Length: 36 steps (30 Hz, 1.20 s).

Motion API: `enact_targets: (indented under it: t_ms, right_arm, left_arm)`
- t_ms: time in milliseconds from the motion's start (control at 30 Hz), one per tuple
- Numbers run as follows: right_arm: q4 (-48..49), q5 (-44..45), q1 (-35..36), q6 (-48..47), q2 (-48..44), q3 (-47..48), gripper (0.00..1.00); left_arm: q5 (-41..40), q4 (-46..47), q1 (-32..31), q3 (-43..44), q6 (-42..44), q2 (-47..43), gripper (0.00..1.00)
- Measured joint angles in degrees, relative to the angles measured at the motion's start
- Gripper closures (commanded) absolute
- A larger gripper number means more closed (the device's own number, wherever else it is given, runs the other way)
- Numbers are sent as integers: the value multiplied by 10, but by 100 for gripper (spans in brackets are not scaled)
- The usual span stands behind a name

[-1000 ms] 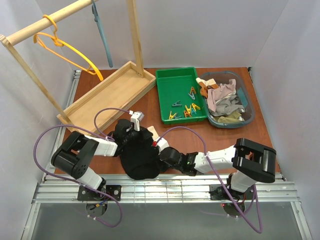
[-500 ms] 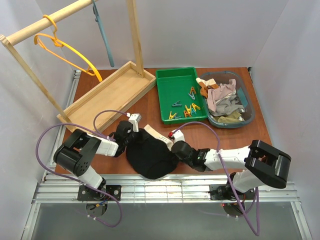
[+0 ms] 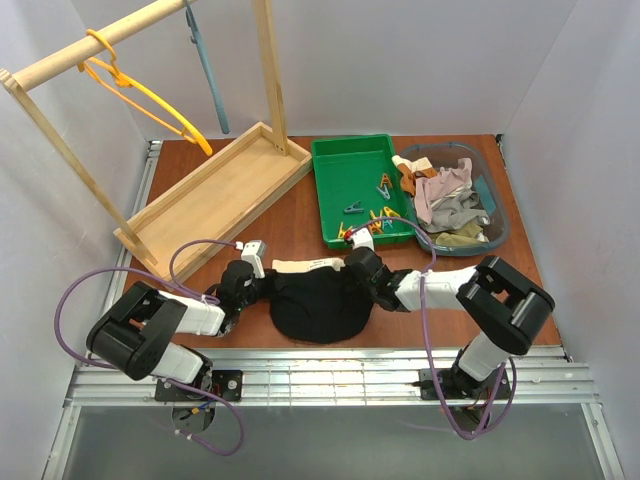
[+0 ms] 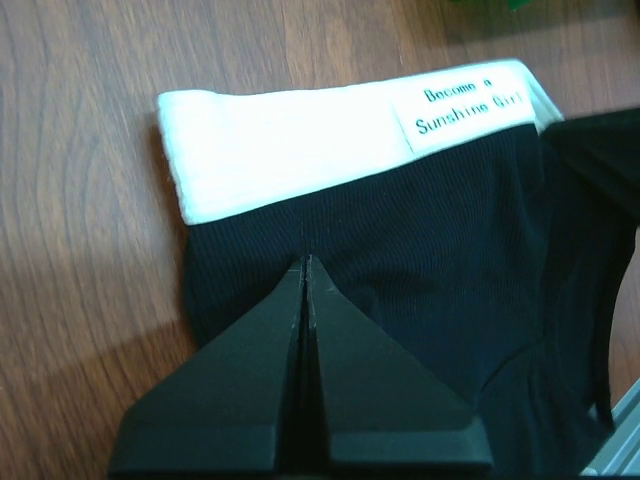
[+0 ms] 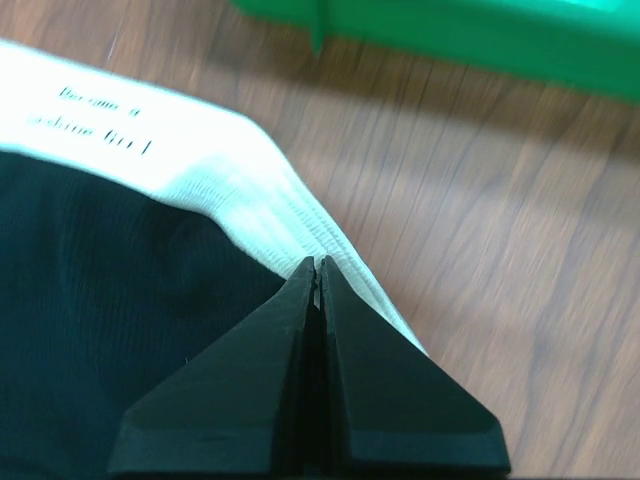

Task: Clip the underwear to the hanger
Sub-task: Adjust the underwear at the center of the board.

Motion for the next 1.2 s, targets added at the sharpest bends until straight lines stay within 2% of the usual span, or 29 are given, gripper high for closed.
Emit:
enact_targets:
  t_ms: [267, 433, 567, 667, 833, 1000, 1100, 1200]
  right_arm:
    - [-15, 32, -48, -50, 30, 36, 99]
    - [-28, 38, -90, -78, 25, 37, 99]
    - [-50, 45, -97, -98, -10, 33, 99]
    - [-56, 46, -75, -111, -75, 21, 99]
    - [-31, 14, 20, -115, -147, 17, 99]
    - [14, -46, 93, -94, -77, 18, 99]
    - [17, -49, 110, -72, -14, 13, 99]
    - [21, -46, 112, -53, -7, -12, 99]
  left_arm:
    - [-23, 15, -7, -11, -12, -3, 100]
    - [-24, 23, -11, -14, -12, -2, 100]
    - [-27, 23, -17, -17, -10, -7, 100]
    - [-32, 14, -24, -19, -7, -18, 100]
    - [-37, 4, -43, -25, -5, -64, 100]
    - [-47, -7, -55, -29, -5, -111, 100]
    - [-69, -9, -58, -30, 2, -127, 100]
    - [-96, -9, -59, -20, 16, -107, 100]
